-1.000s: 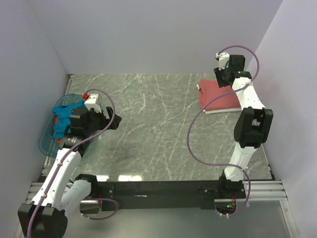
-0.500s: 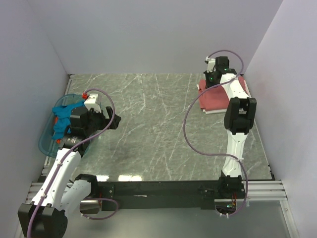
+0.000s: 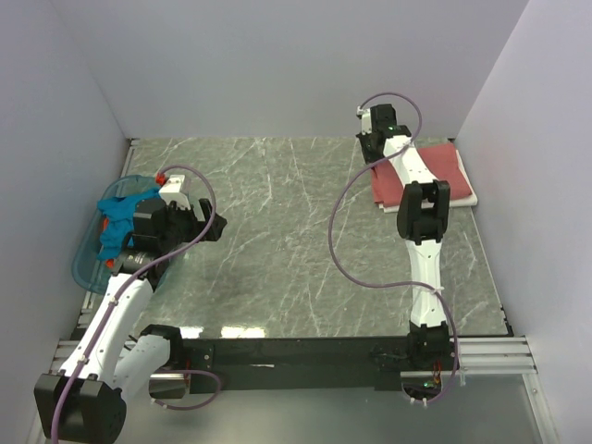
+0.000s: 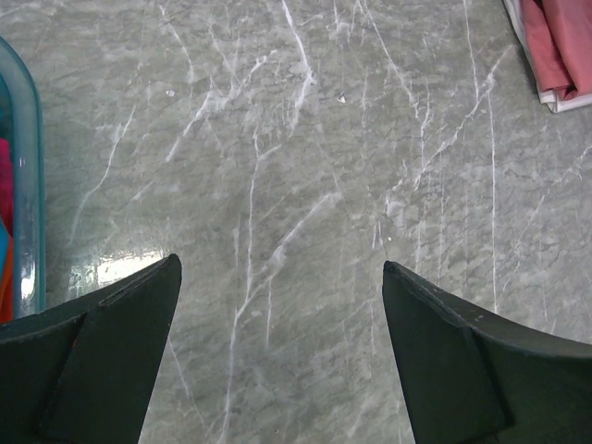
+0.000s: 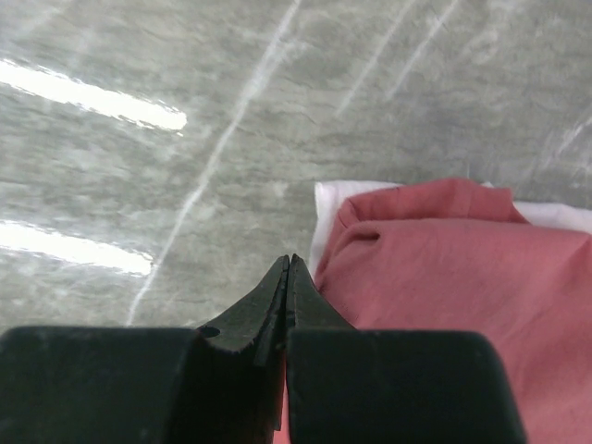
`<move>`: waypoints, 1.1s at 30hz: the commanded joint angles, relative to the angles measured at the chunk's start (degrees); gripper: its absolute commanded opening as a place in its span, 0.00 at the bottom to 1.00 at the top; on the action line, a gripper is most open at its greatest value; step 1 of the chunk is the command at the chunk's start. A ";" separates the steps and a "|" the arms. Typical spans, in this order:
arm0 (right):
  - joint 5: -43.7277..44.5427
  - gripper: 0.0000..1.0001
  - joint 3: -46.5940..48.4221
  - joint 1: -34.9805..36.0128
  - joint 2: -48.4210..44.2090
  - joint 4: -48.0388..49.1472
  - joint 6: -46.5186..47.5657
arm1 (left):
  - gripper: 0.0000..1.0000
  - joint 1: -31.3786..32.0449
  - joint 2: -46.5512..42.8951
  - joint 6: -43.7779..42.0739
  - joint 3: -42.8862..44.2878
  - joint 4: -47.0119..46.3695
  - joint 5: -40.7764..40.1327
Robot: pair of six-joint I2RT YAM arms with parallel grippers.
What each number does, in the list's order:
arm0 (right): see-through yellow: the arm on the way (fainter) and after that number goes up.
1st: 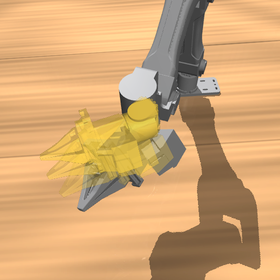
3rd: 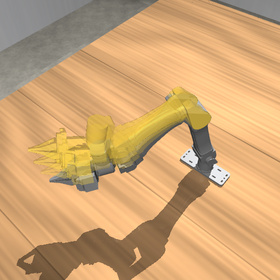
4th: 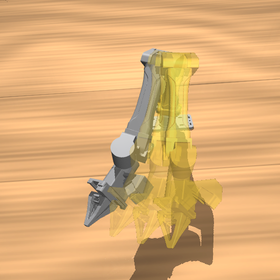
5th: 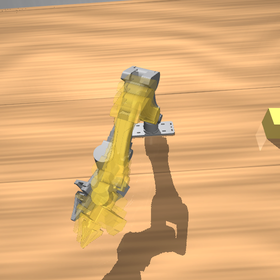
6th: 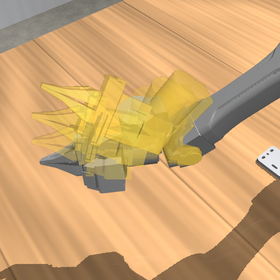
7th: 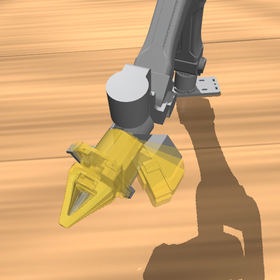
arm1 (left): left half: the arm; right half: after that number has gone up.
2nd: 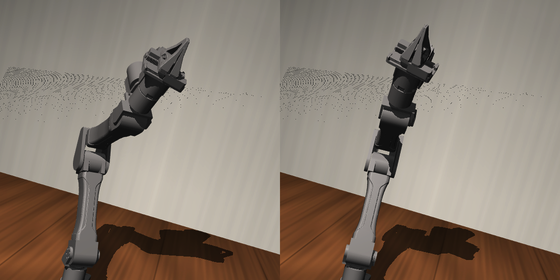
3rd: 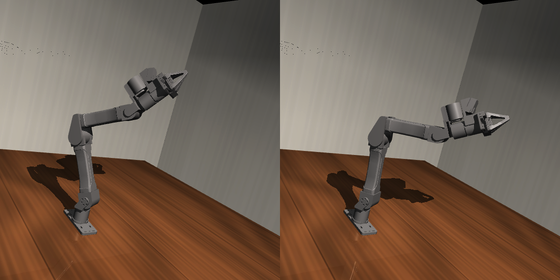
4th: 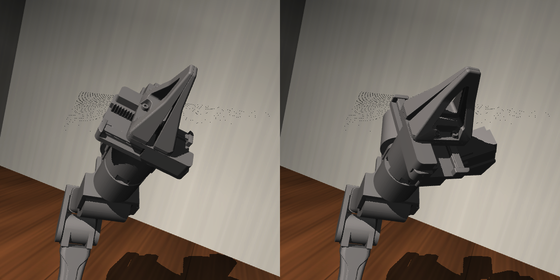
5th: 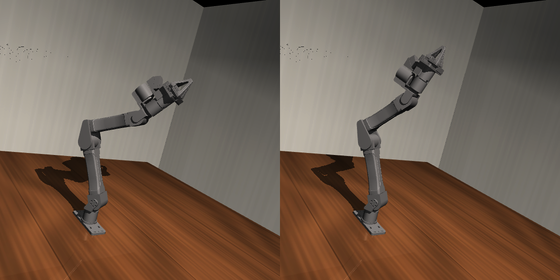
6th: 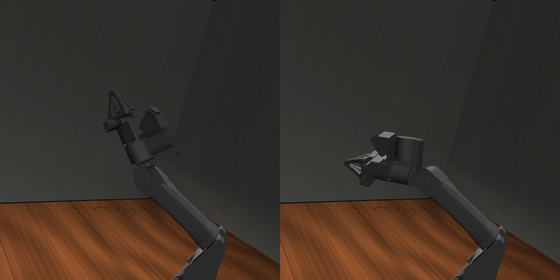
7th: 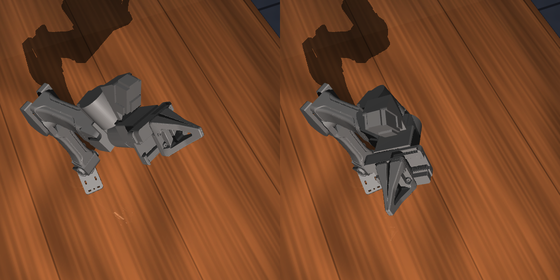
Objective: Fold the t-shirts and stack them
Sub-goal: Neatly place the folded tshirt to the corner
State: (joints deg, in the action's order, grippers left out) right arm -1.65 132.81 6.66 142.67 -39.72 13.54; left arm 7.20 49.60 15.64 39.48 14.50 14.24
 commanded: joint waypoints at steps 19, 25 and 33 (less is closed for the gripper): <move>0.16 0.33 -11.43 -0.59 -16.10 8.17 1.58 | 0.95 0.01 -0.74 -1.14 0.24 -1.41 0.52; 5.94 0.47 -7.23 0.37 -13.13 8.35 0.26 | 0.95 0.00 -0.74 -1.14 0.24 -1.32 0.70; 15.87 0.52 -3.78 2.66 -6.09 8.52 2.19 | 0.95 0.01 -0.65 -1.14 0.24 -1.41 0.70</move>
State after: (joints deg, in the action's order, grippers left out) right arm 8.75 128.35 8.03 134.67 -32.80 14.85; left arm 7.20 49.69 15.53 39.48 14.50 14.28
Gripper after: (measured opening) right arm 0.514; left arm 0.951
